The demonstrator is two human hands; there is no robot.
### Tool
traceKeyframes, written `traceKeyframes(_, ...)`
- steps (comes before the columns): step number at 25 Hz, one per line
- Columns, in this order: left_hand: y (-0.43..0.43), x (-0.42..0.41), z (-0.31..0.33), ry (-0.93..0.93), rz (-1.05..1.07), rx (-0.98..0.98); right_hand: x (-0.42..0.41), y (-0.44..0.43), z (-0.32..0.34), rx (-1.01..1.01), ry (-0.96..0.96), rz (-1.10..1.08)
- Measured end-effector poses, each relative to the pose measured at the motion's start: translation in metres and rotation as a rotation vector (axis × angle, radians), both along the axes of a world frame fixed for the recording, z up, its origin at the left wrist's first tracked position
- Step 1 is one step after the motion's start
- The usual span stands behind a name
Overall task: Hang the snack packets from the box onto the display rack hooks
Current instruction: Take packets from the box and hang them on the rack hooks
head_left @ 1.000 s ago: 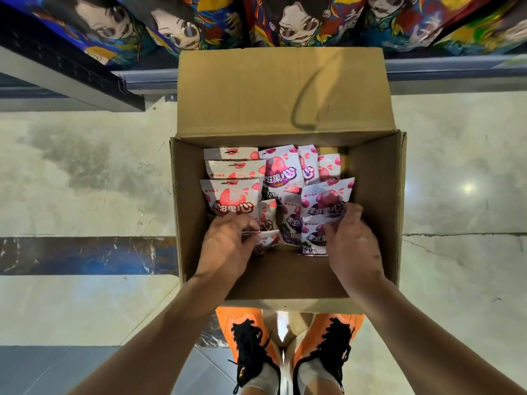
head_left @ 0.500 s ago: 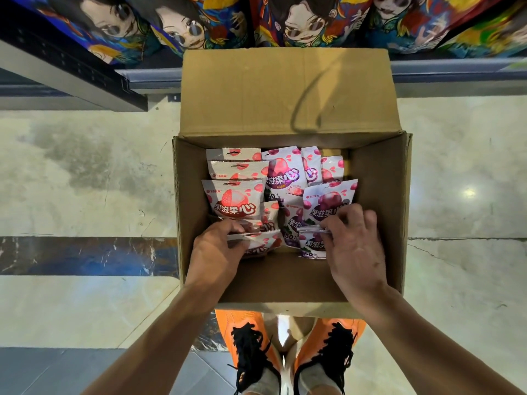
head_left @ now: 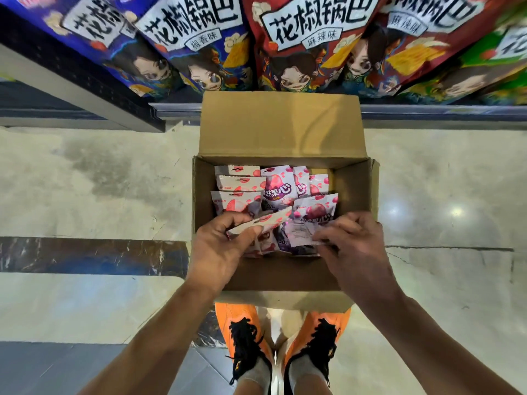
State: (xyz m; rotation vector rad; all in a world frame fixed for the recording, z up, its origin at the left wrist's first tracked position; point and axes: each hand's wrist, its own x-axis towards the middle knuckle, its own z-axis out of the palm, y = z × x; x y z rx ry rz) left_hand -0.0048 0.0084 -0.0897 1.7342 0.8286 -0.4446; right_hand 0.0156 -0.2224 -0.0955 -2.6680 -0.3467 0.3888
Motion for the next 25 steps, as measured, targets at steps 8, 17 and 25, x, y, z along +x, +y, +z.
traceKeyframes(8, 0.026, 0.063, 0.238, -0.339, 0.129, -0.144, 0.084, 0.016, 0.246, 0.325, 0.063, -0.162)
traceKeyframes(17, 0.08, 0.096, 0.588, -0.73, 0.077, 0.069, 0.134, 0.052, 0.612, 0.581, -0.038, -0.147)
traceKeyframes(25, 0.111, 0.071, 0.844, -1.11, 0.118, 0.219, 0.124, 0.074, 0.894, 0.564, -0.33, 0.186)
